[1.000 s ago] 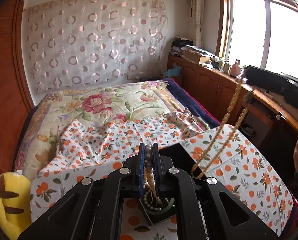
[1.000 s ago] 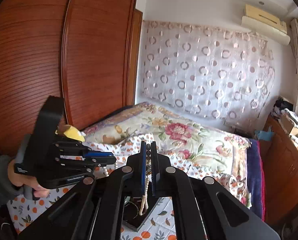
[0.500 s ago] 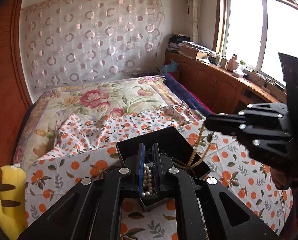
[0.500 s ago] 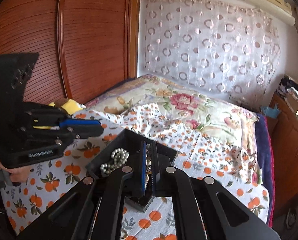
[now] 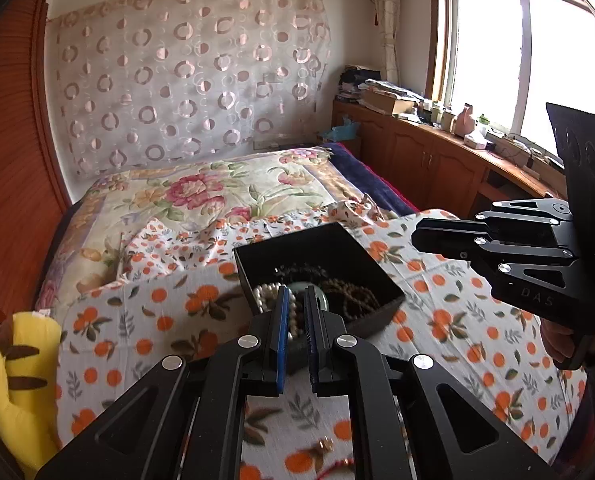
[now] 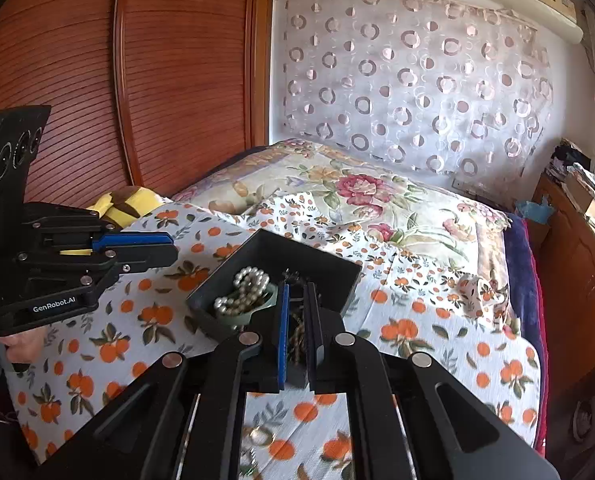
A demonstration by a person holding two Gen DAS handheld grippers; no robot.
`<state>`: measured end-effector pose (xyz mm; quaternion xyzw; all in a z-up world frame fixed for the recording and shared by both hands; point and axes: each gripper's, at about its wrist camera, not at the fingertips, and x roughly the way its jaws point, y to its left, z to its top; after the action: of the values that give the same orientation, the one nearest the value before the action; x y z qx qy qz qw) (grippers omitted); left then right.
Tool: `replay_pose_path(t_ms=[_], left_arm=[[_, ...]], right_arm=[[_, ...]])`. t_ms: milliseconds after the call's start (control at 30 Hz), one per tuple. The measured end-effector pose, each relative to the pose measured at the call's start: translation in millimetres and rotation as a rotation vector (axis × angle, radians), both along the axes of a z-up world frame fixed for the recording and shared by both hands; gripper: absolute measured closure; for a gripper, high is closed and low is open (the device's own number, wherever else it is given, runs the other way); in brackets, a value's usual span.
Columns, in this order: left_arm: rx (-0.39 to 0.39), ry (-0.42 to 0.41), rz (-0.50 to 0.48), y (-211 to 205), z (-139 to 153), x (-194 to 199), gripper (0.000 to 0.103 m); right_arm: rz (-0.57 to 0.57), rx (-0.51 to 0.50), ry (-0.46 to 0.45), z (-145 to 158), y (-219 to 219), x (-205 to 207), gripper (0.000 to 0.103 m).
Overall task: Organize jewelry
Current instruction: 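Grasp the red string bracelet with the left tool while the right tool grasps the silver charm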
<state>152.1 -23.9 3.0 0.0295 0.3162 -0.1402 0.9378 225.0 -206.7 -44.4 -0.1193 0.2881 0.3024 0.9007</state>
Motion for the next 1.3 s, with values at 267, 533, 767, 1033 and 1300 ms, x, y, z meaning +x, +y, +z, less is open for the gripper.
replay_pose_path(t_ms=[267, 533, 767, 1033, 1300], left_arm=[[-0.003, 0.018, -0.003, 2, -13, -29, 0.096], [-0.017, 0.041, 0.006, 9, -28, -53, 0.090], [-0.042, 0.103, 0.033, 20, -58, -68, 0.087], [-0.027, 0.146, 0.023, 21, -75, -91, 0.083], [-0.022, 0.139, 0.025, 18, -75, -95, 0.078]], right_arm=[[-0.023, 0.008, 0.051, -26, -10, -29, 0.094], [-0.044, -0.009, 0.079, -43, -17, -49, 0.076], [-0.004, -0.046, 0.150, -76, -12, -57, 0.076], [0.062, -0.088, 0.204, -95, 4, -59, 0.077], [0.076, -0.183, 0.230, -108, 10, -57, 0.087]])
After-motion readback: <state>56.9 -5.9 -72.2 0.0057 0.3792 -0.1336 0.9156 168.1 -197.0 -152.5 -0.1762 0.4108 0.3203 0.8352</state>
